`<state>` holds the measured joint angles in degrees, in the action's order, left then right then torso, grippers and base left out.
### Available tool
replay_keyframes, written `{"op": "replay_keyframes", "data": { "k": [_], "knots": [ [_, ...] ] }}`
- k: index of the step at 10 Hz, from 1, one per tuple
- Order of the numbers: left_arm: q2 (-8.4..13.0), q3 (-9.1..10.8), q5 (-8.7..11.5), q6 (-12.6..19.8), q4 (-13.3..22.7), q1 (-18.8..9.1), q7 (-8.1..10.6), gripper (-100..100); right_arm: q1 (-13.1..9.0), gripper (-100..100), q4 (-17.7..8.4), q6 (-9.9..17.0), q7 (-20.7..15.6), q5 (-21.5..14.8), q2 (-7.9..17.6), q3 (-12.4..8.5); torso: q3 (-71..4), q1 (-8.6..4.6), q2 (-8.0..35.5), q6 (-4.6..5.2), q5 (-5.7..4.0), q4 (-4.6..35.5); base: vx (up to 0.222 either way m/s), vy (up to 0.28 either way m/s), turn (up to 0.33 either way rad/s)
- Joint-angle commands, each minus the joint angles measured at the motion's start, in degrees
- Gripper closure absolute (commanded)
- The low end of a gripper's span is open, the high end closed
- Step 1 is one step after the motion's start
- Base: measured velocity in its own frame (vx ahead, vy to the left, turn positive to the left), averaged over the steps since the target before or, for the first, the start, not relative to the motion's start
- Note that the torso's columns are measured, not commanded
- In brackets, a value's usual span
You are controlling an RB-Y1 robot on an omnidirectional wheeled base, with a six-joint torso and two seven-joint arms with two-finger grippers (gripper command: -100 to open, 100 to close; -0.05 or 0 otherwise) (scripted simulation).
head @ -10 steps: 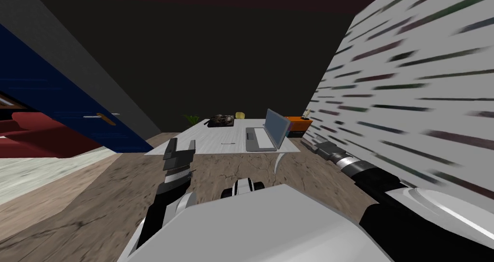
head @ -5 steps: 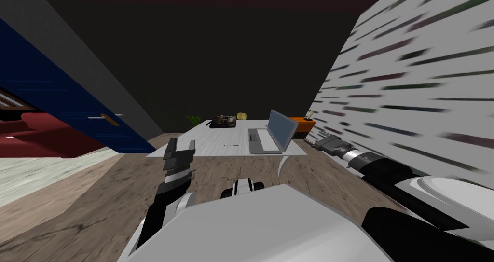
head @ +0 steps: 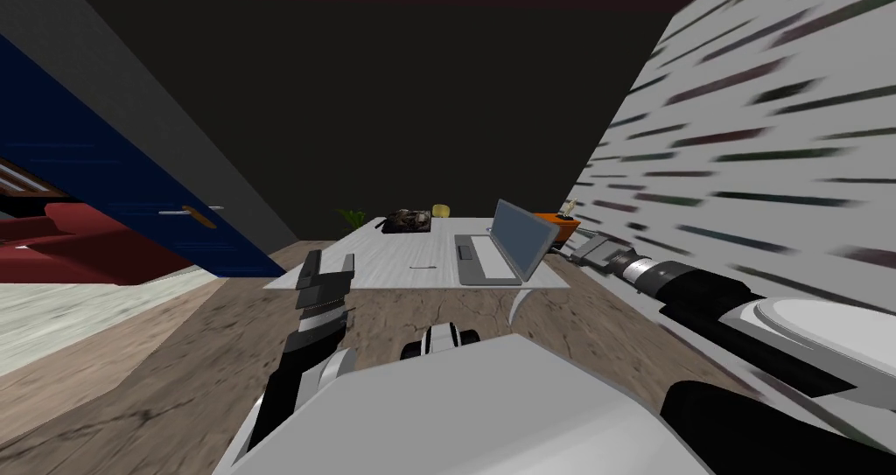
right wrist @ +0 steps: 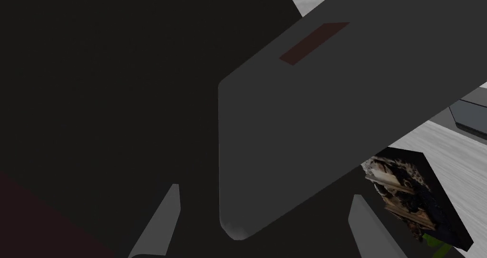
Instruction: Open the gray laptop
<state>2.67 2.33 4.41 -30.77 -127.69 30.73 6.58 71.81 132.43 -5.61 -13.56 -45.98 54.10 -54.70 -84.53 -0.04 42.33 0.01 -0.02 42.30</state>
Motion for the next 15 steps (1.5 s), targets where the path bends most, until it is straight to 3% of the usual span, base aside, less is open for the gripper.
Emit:
{"op": "replay_keyframes", "data": {
  "k": [1,2,3,4,5,6,7,15],
  "knots": [
    [0.0,0.0,0.0,0.0,0.0,0.0,0.0,0,1.89,-100,0.31,1.1,-0.96,-2.1,2.92,-2.19,-0.01,0.01,-0.02,0.0,0.01,-0.01,0.048,0.032,0.014],
    [0.0,0.0,0.0,0.0,0.0,0.0,0.0,0,1.1,-100,-0.04,0.54,-0.76,-1.58,2.06,-1.47,-0.03,0.03,-0.04,0.0,0.01,-0.01,0.023,0.015,0.004],
    [0.0,0.0,0.0,0.0,0.0,0.0,0.0,0,1.66,-100,-1.26,1.18,-0.56,-1.51,2.38,-1.93,0.01,-0.02,0.03,0.01,0.0,0.0,0.029,0.017,0.211],
    [0.0,0.0,0.0,0.0,0.0,-0.01,0.0,0,1.42,-100,-0.58,0.9,-0.78,-1.64,2.16,-1.61,-0.02,0.01,-0.03,-0.05,0.0,-0.01,0.018,0.006,0.059],
    [0.0,0.0,0.0,0.0,0.0,0.0,0.0,0,1.44,100,-0.66,1.01,-0.76,-1.64,2.18,-1.61,-0.01,0.0,-0.01,0.04,0.01,0.0,0.004,0.001,-0.01],
    [0.0,0.0,0.0,0.0,0.0,-0.01,0.0,0,3.09,100,-0.53,3.37,-2.57,-3.92,2.9,-1.24,0.01,0.01,0.02,0.01,0.01,0.0,0.007,0.08,0.089],
    [-0.01,-0.01,0.0,0.0,0.0,-0.01,0.0,0,3.09,100,-0.53,3.37,-2.57,-3.92,2.9,-1.24,0.0,0.12,-0.23,0.03,-0.03,-0.24,-0.005,0.123,0.069],
    [-0.01,-0.01,0.0,0.0,0.0,-0.01,0.0,0,9.76,100,-0.11,12.92,-9.94,-13.16,5.79,0.2,0.0,0.03,0.03,0.01,0.07,0.03,0.003,0.13,0.058]
  ]
}}
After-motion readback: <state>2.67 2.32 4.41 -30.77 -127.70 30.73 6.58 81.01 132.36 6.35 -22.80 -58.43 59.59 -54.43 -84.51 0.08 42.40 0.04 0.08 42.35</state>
